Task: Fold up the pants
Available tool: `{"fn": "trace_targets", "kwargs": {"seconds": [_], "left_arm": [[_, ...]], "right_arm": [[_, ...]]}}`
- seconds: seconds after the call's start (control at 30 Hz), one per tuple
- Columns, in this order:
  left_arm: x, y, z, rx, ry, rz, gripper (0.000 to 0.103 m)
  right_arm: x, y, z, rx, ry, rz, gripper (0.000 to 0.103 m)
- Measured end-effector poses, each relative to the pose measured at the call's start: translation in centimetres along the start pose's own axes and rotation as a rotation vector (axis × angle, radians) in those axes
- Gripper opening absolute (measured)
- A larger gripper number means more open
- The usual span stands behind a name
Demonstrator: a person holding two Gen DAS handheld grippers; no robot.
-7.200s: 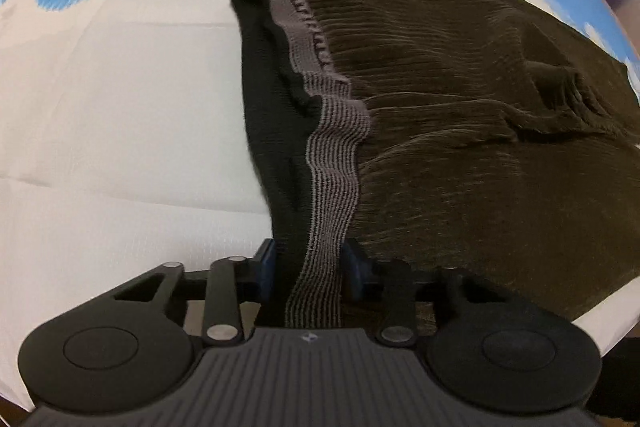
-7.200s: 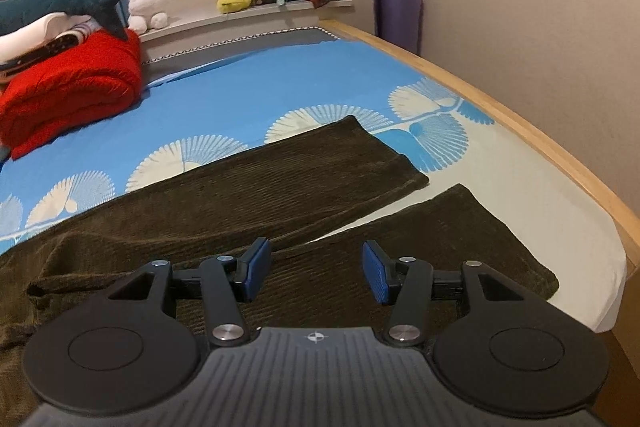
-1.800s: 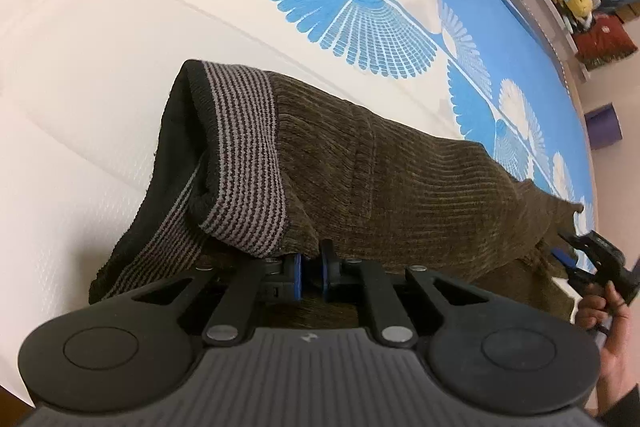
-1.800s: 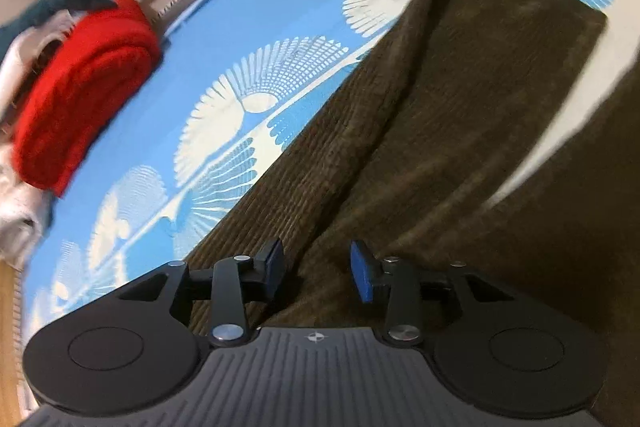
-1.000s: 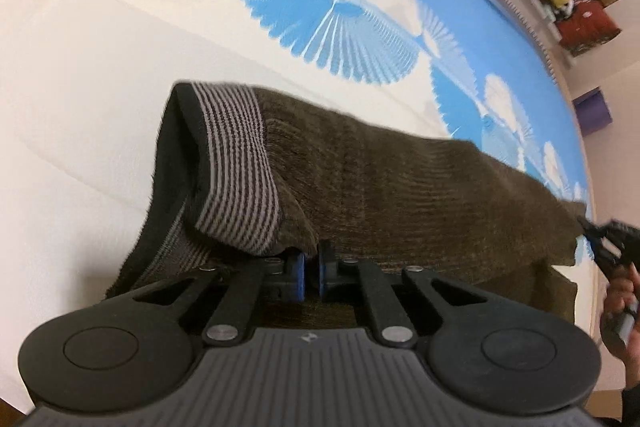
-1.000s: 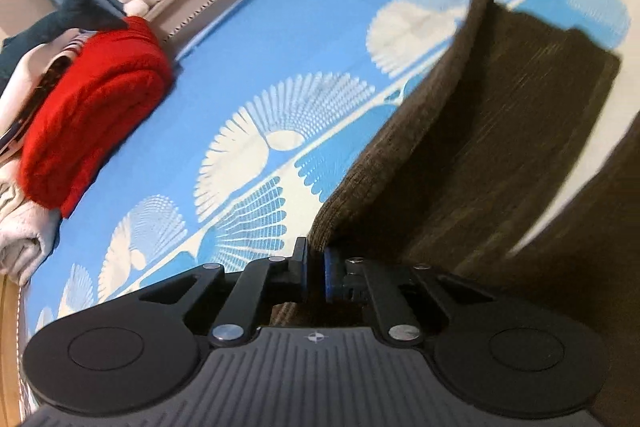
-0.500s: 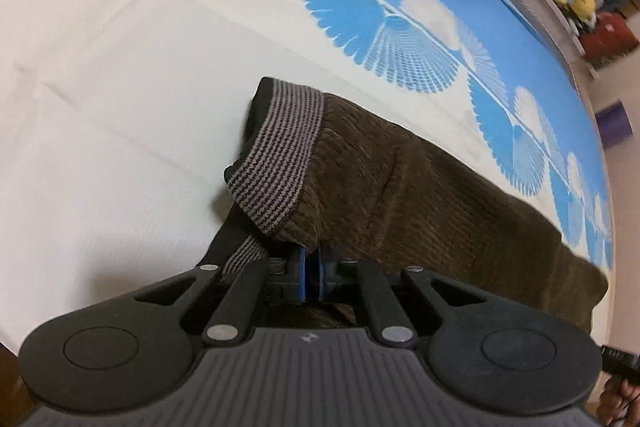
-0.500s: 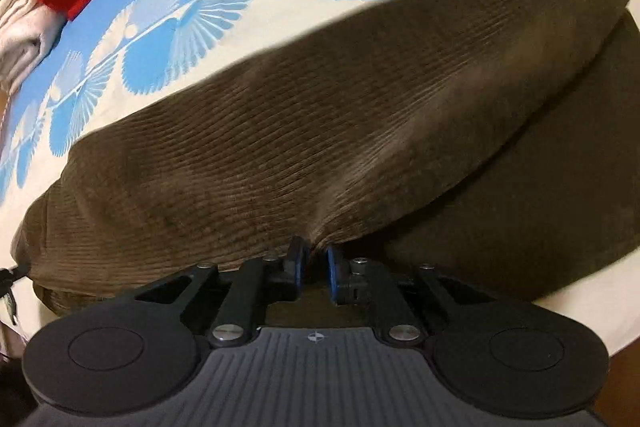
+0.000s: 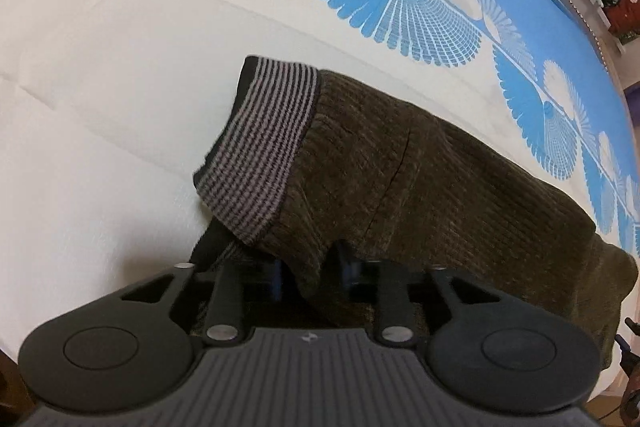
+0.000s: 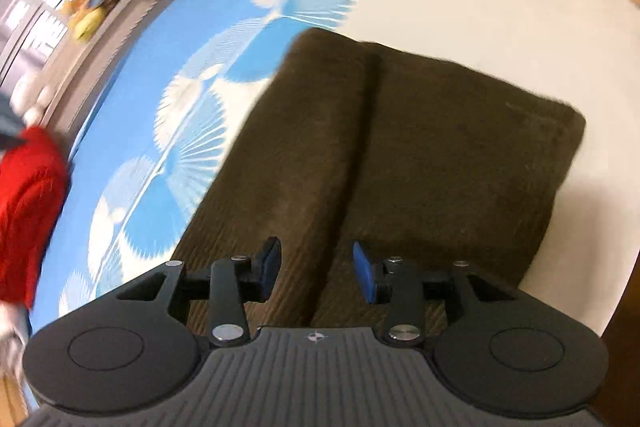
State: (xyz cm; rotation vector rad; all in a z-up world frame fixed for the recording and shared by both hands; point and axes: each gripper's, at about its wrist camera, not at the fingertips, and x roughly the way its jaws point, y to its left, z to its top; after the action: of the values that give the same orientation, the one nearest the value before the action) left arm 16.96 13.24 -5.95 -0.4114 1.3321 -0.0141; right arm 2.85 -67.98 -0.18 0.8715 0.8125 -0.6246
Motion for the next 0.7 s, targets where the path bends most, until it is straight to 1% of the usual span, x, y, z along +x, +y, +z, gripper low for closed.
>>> {"fn": "trace_targets", "kwargs": {"seconds": [0.03,0.1,0.13,0.2,0.3,0.37,0.47,0.53,0.57,0.6,0.63,0.67,0.7], "left_arm": [[-0.2,0.0,0.1,-0.002,-0.011,-0.007,0.017],[-0.7,-0.1,0.3,-0.004,-0.038,-0.017,0.016],[-0.9,-0.2,0.3,-0.002,-0.051,-0.021,0.016],[-1.1,-0.3,0.4,-0.001,-0.058,-0.024,0.016],[-1.2,-0.4,0.3,0.008,-0.049,-0.018,0.016],[-1.2,-0.6,0.3,0.023,-0.049,-0.01,0.016],[-1.0,-0.9,0.3,0.038,-0.046,-0.002,0.016],[-0.9,-0.8,0.4,0.033,-0.042,-0.002,0.016],[-0.9,-0.8,0.4,0.032,-0.041,-0.001,0.016],[-0.9,-0.8,0.4,0.034,-0.04,0.002,0.016],[-0.9,-0.9,0.4,0.038,-0.039,0.005,0.016],[-0.9,-1.0,0.4,0.045,-0.039,0.008,0.016],[-0.8,-1.1,0.4,0.05,-0.038,0.01,0.016]], "right_arm": [[0.5,-0.3,0.2,0.028,0.006,-0.012,0.043],[1.5,-1.3,0.7,0.078,0.016,-0.012,0.043],[2.1,-1.2,0.8,0.084,0.024,-0.014,0.043],[2.9,-1.5,0.5,0.071,0.052,-0.034,0.043],[4.7,-0.6,-0.2,0.043,0.092,-0.042,0.043],[5.0,-0.1,-0.5,0.005,0.081,-0.065,0.043],[5.6,1.8,-1.0,-0.141,0.045,-0.128,0.04],[5.9,2.6,-1.4,-0.195,0.015,-0.153,0.04],[6.0,3.1,-1.6,-0.199,0.002,-0.148,0.04],[6.1,3.3,-1.6,-0.193,-0.002,-0.118,0.041],[6.1,3.5,-1.6,-0.181,0.004,-0.076,0.045],[6.2,3.7,-1.6,-0.174,0.008,-0.045,0.048],[6.2,4.0,-1.6,-0.171,0.002,-0.03,0.049]]}}
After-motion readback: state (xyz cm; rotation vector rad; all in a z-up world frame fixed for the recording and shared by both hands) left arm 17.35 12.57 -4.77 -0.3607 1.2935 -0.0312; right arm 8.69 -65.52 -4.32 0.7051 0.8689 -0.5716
